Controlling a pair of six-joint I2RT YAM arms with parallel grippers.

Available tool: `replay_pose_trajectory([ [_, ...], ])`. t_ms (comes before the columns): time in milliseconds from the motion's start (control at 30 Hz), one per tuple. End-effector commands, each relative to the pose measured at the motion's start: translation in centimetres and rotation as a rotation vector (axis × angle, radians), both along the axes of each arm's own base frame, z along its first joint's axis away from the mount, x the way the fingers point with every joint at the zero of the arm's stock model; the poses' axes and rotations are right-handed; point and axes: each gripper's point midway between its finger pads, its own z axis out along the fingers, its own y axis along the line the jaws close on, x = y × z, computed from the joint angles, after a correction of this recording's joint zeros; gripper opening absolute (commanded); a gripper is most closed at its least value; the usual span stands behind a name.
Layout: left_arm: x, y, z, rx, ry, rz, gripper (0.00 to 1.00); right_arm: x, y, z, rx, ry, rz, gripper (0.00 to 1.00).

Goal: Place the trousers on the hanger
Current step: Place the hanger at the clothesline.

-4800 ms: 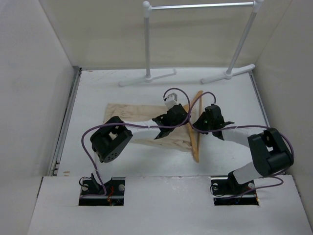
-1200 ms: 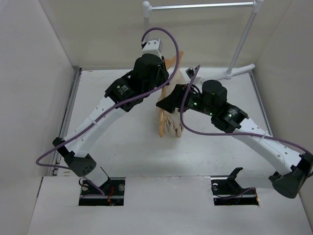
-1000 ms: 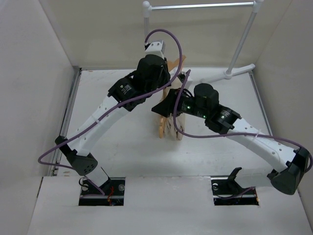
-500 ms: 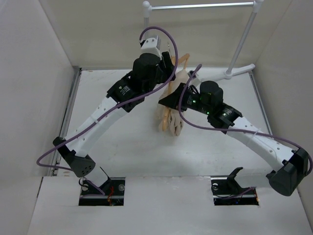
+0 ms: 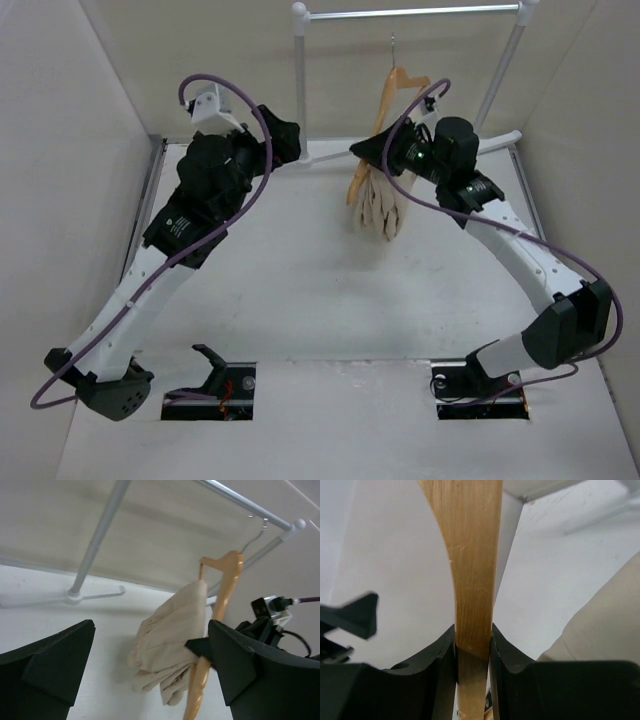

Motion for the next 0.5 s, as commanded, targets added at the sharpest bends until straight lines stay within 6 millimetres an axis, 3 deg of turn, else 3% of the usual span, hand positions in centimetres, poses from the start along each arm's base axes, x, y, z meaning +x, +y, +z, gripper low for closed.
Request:
replay_pose_trajectory([
  [0,0.8,2.2,-4.5,0.001,0.1,0.083,1.0,2.3,-2.8,9.7,0.108,-0.28,-0.05,0.11],
  [200,0.4,3.4,-14.1,0.008,0.3,0.096,1.0,8.5,-6.5,10.8,0.128,-0.265,-0.16,0.11],
  [467,-0.3,4.0,-20.3,0.03,0.415,0.103,1.0,13.1,-9.7,11.1,0.136,-0.253,-0.246,0.1],
])
